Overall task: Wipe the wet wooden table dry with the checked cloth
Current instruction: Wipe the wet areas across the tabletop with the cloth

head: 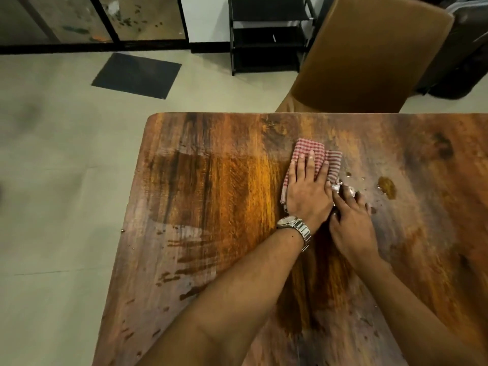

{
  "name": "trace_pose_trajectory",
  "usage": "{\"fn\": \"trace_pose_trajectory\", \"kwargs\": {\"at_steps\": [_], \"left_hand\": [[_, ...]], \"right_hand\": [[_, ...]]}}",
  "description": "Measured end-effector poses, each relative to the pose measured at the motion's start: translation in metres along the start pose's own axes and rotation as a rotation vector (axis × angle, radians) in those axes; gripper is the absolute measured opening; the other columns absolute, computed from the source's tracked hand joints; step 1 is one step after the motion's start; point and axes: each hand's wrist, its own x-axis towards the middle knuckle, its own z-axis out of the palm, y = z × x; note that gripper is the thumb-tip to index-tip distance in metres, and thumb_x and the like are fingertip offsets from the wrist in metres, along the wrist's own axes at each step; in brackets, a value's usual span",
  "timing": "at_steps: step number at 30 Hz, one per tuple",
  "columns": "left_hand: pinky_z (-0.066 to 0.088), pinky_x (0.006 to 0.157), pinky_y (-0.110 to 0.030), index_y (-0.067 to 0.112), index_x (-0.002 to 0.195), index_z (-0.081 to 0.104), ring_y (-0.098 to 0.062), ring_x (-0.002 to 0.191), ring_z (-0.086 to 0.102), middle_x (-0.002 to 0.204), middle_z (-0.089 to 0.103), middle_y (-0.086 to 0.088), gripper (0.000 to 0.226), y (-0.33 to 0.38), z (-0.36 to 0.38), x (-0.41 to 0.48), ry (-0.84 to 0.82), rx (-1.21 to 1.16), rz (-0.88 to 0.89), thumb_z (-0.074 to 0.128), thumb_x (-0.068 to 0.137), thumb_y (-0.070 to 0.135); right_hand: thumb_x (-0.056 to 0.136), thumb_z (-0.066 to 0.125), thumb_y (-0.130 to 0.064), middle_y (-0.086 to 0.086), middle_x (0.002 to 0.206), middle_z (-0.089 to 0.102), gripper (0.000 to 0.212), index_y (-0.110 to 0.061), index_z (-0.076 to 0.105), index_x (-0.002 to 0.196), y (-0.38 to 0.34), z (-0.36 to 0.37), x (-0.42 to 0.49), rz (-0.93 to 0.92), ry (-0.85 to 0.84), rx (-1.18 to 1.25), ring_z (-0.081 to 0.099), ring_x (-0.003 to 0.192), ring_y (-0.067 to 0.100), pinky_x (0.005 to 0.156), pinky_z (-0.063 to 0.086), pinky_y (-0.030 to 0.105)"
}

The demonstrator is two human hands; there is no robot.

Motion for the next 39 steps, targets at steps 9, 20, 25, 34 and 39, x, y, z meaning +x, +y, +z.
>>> {"fn": "trace_pose_trajectory", "kwargs": {"at_steps": [9,20,25,34,39], "left_hand": [[0.007,0.127,-0.050,0.031,0.162,0.017,-0.029,0.158,0.006,0.171,0.010,-0.009,0.060,-0.204,-0.052,-0.095,0.071,0.053,-0.282,0.018,0.105,0.049],[0.003,0.129,-0.047,0.040,0.161,-0.003,-0.021,0.158,-0.008,0.171,-0.007,-0.001,0.060,-0.259,-0.047,-0.218,0.061,0.069,-0.443,0.008,0.104,0.057],[0.010,0.128,-0.049,0.028,0.163,0.012,-0.031,0.158,0.004,0.171,0.005,-0.011,0.066,-0.289,-0.072,-0.153,0.115,0.053,-0.531,0.008,0.102,0.055],[0.007,0.126,-0.053,0.021,0.162,0.019,-0.039,0.155,0.009,0.168,0.012,-0.020,0.060,-0.302,-0.090,-0.004,0.144,0.130,-0.587,0.022,0.106,0.044],[0.001,0.126,-0.054,0.016,0.162,0.017,-0.041,0.155,0.008,0.167,0.013,-0.023,0.060,-0.263,-0.081,0.019,0.140,0.167,-0.543,0.024,0.107,0.038]], "right_hand": [[0.101,0.037,-0.037,-0.003,0.167,0.011,0.052,-0.035,0.032,0.152,-0.165,0.051,-0.013,-0.339,-0.118,-0.029,0.003,0.154,0.028,0.123,0.002,0.054],[0.102,0.030,-0.048,-0.008,0.167,0.001,0.054,-0.037,0.022,0.154,-0.179,0.060,-0.030,-0.338,-0.163,-0.057,-0.007,0.154,0.020,0.124,-0.001,0.050],[0.101,0.030,-0.053,-0.008,0.166,0.000,0.058,-0.038,0.019,0.155,-0.111,0.036,-0.019,-0.203,-0.128,-0.080,-0.004,0.154,0.019,0.124,0.007,0.050],[0.100,0.027,-0.059,-0.010,0.166,-0.002,0.061,-0.037,0.018,0.156,-0.078,0.029,-0.015,-0.187,-0.113,-0.055,-0.006,0.154,0.017,0.125,0.005,0.045],[0.097,0.028,-0.064,-0.010,0.166,0.001,0.063,-0.037,0.020,0.155,-0.052,0.024,-0.006,-0.122,-0.067,-0.008,-0.006,0.154,0.017,0.125,0.003,0.046]]}}
